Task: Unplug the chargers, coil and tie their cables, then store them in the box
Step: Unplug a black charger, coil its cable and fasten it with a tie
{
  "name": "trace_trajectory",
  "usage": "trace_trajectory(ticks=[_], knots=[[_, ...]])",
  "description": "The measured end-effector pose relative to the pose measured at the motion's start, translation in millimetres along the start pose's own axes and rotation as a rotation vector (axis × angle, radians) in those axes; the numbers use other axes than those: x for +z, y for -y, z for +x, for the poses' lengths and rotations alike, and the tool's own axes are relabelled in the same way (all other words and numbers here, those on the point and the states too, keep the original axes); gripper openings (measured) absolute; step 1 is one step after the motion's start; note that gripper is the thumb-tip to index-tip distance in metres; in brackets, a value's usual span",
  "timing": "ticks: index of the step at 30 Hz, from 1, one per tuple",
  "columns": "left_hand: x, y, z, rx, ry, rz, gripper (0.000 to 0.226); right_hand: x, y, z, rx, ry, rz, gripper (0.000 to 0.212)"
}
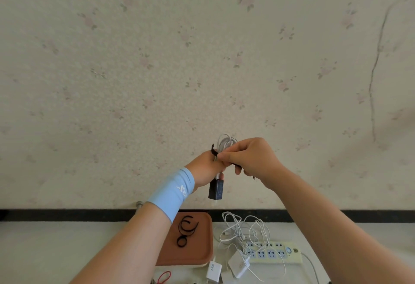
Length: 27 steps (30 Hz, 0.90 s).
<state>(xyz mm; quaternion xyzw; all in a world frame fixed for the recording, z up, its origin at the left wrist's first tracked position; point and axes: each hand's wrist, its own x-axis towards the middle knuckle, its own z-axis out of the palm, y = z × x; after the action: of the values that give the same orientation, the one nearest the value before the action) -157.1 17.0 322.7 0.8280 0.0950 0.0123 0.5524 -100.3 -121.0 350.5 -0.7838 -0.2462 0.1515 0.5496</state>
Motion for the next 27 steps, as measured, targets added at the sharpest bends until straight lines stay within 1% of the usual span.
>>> trace_trajectory(ticks=[3,5,6,7,8,9,10,11,12,13,14,16,18,20,21,25,27], knots=[[-5,-5,-4,0.067,0.048,0.106,0.017,5,-1,2,0.031,-0.041,0.003,0.017],[-5,-6,-5,0.052,0.084,0.132,0.022,5,-2,3,0.063,-0.058,0.001,0.019],[-4,-4,-3,0.012,0.091,0.079,0.018,5,-3,3,0.073,-0.059,-0.001,0.020],[-4,-4,-2,-0.042,0.098,-0.040,0.009,4,-3,4,0.080,-0.062,-0.001,0.019],[-3,-5,-2,-0.083,0.095,-0.199,0.013,3,-3,4,0.083,-0.067,0.005,0.018],[-2,-5,-2,-0.105,0.076,-0.346,0.020,3,-3,3,0.083,-0.073,0.018,0.018],[-2,-4,0,-0.103,0.036,-0.399,0.028,3,-3,4,0.077,-0.073,0.031,0.018],[-1,-3,2,-0.094,-0.023,-0.352,0.038,4,-3,3,0.072,-0.070,0.041,0.020],[0,-3,3,-0.073,-0.079,-0.250,0.046,6,-4,4,0.065,-0.064,0.046,0.020],[2,-2,3,-0.050,-0.132,-0.150,0.049,7,-4,3,0.055,-0.056,0.051,0.020],[4,-2,4,-0.031,-0.183,-0.103,0.050,7,-4,3,0.045,-0.043,0.059,0.020],[3,-2,7,-0.044,-0.257,-0.139,0.050,2,-2,3,0.031,0.004,0.076,0.020],[-3,-3,7,-0.072,-0.281,-0.249,0.050,-7,-2,2,0.043,0.078,0.047,0.020],[-9,-4,5,-0.083,-0.214,-0.371,0.046,-15,-5,3,0.058,0.148,-0.002,0.014],[-11,-5,3,-0.070,-0.168,-0.393,0.044,-17,-8,4,0.062,0.176,-0.016,0.011],[-8,-6,-1,-0.009,-0.103,-0.337,0.037,-22,-21,10,0.061,0.227,-0.057,0.008],[-10,-6,-2,-0.012,-0.059,-0.332,0.036,-22,-25,14,0.026,0.204,-0.159,0.007]])
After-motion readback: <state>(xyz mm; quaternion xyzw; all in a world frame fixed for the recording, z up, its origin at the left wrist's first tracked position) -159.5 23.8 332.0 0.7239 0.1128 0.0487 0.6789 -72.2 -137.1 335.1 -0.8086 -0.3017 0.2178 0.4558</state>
